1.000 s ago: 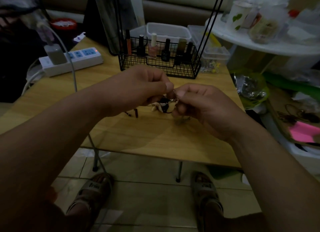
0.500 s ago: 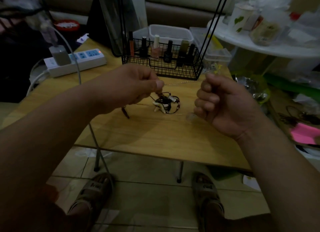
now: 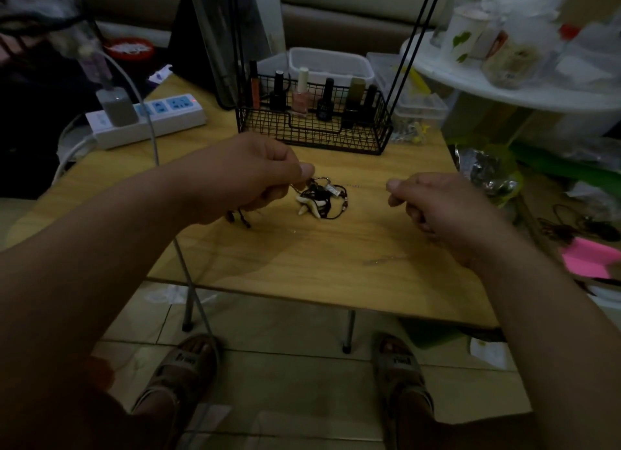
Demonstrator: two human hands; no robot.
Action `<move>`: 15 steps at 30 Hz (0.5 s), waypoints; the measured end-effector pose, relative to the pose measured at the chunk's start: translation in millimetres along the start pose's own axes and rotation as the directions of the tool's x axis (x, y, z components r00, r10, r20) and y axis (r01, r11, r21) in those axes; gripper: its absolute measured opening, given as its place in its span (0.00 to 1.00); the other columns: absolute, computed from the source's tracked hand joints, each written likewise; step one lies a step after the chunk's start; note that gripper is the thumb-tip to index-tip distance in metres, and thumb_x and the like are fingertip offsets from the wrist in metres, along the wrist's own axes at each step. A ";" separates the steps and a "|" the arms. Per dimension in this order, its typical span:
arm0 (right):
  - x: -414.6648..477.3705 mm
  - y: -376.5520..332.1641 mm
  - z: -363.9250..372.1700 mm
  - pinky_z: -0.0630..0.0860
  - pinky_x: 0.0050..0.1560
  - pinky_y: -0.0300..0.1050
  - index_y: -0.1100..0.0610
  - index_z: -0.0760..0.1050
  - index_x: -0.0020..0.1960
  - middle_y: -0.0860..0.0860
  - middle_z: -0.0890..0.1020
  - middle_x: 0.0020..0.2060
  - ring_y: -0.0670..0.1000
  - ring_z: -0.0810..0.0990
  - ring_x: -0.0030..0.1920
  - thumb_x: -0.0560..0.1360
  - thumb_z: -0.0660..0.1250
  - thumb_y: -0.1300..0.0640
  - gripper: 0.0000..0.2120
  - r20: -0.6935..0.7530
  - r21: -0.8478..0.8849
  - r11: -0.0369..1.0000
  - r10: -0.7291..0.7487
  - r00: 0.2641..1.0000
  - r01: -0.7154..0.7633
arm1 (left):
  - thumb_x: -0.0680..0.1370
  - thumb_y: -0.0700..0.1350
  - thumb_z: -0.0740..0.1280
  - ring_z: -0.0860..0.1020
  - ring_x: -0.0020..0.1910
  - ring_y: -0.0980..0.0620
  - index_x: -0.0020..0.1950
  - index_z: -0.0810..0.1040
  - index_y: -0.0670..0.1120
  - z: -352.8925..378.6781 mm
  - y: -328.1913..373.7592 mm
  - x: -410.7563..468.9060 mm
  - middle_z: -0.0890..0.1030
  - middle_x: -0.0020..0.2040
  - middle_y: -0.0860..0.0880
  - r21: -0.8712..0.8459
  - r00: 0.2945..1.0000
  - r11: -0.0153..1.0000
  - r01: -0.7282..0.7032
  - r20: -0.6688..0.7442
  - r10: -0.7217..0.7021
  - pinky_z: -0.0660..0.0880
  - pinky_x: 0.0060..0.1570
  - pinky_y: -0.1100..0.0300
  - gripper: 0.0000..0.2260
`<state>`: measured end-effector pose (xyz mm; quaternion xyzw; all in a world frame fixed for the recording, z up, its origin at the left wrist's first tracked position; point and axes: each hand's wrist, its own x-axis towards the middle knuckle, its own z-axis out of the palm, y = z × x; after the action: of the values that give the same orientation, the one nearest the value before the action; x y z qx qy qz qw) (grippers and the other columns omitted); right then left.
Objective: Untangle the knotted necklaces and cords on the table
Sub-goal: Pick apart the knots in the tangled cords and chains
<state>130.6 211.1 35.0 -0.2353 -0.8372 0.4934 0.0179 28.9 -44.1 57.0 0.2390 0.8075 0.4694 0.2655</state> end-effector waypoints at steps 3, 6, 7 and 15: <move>-9.9 -3.7 11.1 0.76 0.45 0.47 0.50 0.83 0.46 0.46 0.82 0.41 0.47 0.80 0.44 0.80 0.66 0.40 0.15 -0.079 -0.253 0.961 -0.133 0.988 0.110 | 0.85 0.55 0.63 0.64 0.28 0.54 0.55 0.83 0.41 8.4 0.4 5.2 0.72 0.32 0.51 -0.163 0.998 0.985 0.060 0.034 -0.056 0.59 0.30 0.58 0.18; -18.5 -13.1 26.9 0.74 0.46 0.42 0.46 0.81 0.54 0.43 0.83 0.47 0.40 0.79 0.49 0.82 0.64 0.40 0.13 -0.104 -0.199 0.943 -0.291 0.951 0.267 | 0.86 0.57 0.59 0.66 0.27 0.54 0.59 0.83 0.39 17.5 3.6 10.6 0.76 0.35 0.48 -0.344 0.991 0.931 0.120 0.092 -0.094 0.57 0.31 0.58 0.22; -19.4 -15.9 32.6 0.75 0.50 0.43 0.45 0.81 0.55 0.43 0.84 0.49 0.39 0.80 0.51 0.82 0.63 0.40 0.12 -0.072 -0.078 0.950 -0.308 0.949 0.303 | 0.86 0.57 0.58 0.68 0.28 0.54 0.60 0.82 0.39 19.4 5.1 11.4 0.77 0.36 0.47 -0.394 0.987 0.909 0.132 0.133 -0.086 0.59 0.29 0.60 0.23; -22.1 -26.2 51.6 0.84 0.54 0.56 0.56 0.77 0.68 0.66 0.81 0.49 0.58 0.84 0.45 0.83 0.60 0.39 0.25 0.365 0.526 0.850 -0.263 0.893 0.035 | 0.85 0.56 0.56 0.83 0.47 0.46 0.64 0.79 0.38 20.8 8.0 14.0 0.84 0.54 0.39 -0.622 0.931 0.763 0.178 0.357 0.074 0.79 0.39 0.60 0.24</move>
<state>126.8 149.3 34.8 -0.0419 -0.6776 0.7314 -0.0640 33.1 -18.5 52.5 0.1921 0.5405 0.6582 0.4876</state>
